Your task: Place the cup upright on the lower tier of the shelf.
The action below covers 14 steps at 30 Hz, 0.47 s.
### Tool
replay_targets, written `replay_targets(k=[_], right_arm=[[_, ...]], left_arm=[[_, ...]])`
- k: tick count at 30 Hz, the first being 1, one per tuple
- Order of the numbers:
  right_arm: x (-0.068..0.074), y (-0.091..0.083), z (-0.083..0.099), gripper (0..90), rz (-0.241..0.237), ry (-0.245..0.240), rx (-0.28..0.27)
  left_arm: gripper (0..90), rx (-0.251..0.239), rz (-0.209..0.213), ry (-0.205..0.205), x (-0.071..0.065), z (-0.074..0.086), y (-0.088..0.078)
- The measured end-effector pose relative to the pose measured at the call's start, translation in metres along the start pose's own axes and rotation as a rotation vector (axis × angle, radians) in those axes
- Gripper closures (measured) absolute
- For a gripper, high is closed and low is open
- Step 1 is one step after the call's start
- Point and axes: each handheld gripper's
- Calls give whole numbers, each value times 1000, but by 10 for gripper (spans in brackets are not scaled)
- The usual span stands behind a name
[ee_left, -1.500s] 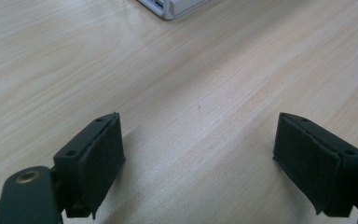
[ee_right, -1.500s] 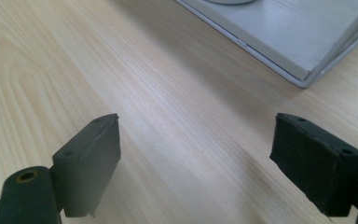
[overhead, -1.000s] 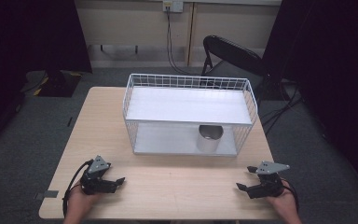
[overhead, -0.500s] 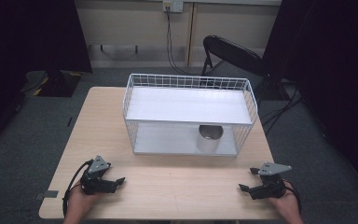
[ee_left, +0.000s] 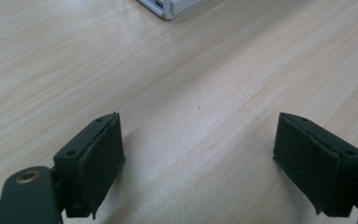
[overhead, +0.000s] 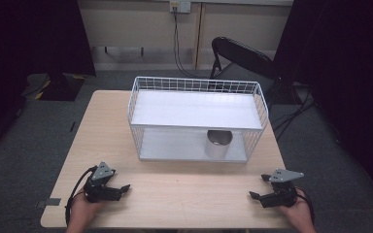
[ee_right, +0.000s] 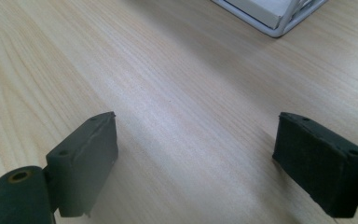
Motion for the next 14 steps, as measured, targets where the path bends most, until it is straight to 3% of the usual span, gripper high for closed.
replay_targets(k=[14], right_arm=[[1,0,1,126,4,10,1]], left_arm=[[155,0,-3,2,0,0,0]])
Point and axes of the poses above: each handheld gripper's, and its own axes: y roughly forward along the jaws, z roughly out of its underside, x roughly to its left, and after that the axes turned 15 degrees about x, right-handed
